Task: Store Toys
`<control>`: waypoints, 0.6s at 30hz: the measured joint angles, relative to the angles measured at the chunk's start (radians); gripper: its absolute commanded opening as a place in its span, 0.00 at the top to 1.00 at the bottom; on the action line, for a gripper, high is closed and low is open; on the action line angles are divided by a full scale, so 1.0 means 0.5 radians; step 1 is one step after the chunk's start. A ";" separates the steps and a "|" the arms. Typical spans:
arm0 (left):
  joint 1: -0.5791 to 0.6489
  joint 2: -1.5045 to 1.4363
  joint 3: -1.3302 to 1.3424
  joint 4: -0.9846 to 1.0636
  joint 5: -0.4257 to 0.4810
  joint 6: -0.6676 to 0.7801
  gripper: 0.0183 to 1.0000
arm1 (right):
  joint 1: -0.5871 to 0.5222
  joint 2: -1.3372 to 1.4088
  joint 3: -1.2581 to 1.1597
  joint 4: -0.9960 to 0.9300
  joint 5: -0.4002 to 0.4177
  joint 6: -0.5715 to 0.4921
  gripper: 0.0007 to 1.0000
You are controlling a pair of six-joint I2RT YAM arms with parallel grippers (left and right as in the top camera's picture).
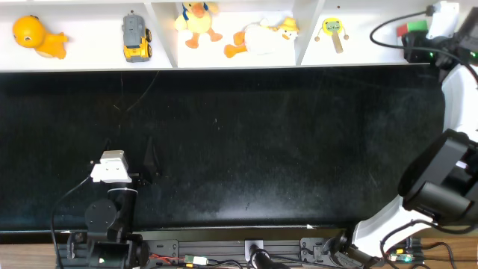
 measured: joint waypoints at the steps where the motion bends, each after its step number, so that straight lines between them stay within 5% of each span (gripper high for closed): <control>1: 0.000 0.000 -0.001 0.000 0.000 0.000 0.00 | 0.009 0.005 0.005 0.002 0.001 0.021 0.00; 11: 0.000 0.000 0.000 0.000 0.000 0.000 0.00 | 0.018 0.000 -0.004 -0.051 0.105 0.071 0.00; 18: 0.000 0.000 -0.001 -0.001 0.000 0.000 0.00 | 0.018 -0.437 -0.615 0.095 0.304 0.076 0.01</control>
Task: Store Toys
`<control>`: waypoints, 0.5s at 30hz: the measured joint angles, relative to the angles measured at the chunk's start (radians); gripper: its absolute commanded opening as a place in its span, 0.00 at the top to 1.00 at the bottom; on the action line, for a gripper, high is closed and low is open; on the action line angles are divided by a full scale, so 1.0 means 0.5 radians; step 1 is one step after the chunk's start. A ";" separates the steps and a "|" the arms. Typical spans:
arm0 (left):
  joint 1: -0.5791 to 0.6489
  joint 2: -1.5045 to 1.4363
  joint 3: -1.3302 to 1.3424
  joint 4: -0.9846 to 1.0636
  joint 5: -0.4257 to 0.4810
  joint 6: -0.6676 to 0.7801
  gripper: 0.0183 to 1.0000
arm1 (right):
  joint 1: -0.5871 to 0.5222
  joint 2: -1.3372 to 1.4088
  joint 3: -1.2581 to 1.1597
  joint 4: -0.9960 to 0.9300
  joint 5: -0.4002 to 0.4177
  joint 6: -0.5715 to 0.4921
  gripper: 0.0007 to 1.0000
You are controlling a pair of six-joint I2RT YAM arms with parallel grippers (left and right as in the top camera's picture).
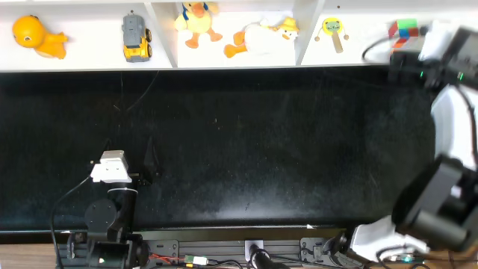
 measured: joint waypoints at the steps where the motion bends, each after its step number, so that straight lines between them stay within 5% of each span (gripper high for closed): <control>1: 0.000 0.000 0.001 0.001 0.000 0.000 0.00 | 0.000 -0.108 -0.120 0.013 0.014 0.002 0.00; 8: 0.000 0.000 0.000 0.001 0.000 0.000 0.00 | 0.054 -0.694 -0.695 0.198 0.063 0.002 0.00; 15: 0.000 0.000 0.001 0.001 0.000 0.000 0.00 | 0.584 -0.972 -0.990 0.484 0.214 0.014 0.01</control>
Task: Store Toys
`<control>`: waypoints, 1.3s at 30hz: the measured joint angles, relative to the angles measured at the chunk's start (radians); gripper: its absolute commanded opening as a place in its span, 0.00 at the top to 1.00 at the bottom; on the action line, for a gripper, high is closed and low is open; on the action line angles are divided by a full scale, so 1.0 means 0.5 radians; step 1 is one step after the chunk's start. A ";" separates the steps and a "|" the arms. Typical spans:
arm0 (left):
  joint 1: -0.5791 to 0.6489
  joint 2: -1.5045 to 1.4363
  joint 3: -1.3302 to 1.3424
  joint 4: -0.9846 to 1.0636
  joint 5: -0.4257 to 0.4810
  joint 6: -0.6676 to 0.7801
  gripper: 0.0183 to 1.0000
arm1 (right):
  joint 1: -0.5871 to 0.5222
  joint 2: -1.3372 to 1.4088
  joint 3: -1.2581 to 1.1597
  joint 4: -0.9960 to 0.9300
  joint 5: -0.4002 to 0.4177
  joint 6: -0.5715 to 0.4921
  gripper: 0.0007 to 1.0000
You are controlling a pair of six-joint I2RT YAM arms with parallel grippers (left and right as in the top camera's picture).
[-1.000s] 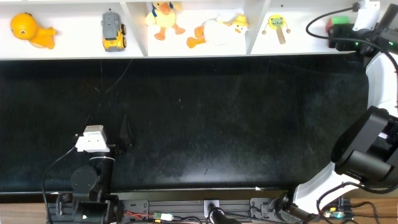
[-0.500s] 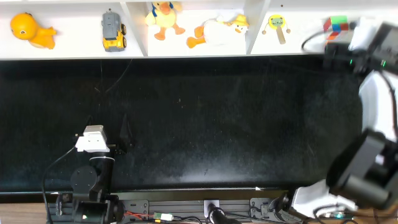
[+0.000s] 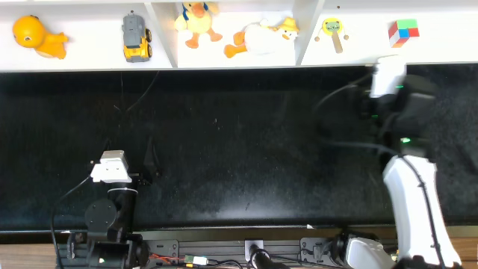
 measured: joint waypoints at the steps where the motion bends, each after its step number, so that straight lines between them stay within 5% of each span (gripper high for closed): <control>1: 0.000 0.000 -0.001 0.000 0.000 0.000 0.00 | 0.098 -0.035 -0.021 0.012 0.043 0.021 0.00; 6: 0.000 0.000 -0.001 0.000 0.000 0.000 0.00 | 0.468 -0.343 -0.188 0.050 0.253 0.262 0.01; 14: 0.000 0.000 -0.001 -0.001 0.001 0.000 0.00 | 0.500 -1.211 -0.731 0.150 0.362 0.575 0.00; 29: 0.000 0.000 -0.001 0.000 0.000 0.000 0.00 | 0.500 -2.352 -1.359 0.147 0.377 0.662 0.00; 39: 0.000 0.000 -0.001 0.000 0.000 0.000 0.00 | 0.500 -2.470 -1.527 0.260 0.377 0.663 0.01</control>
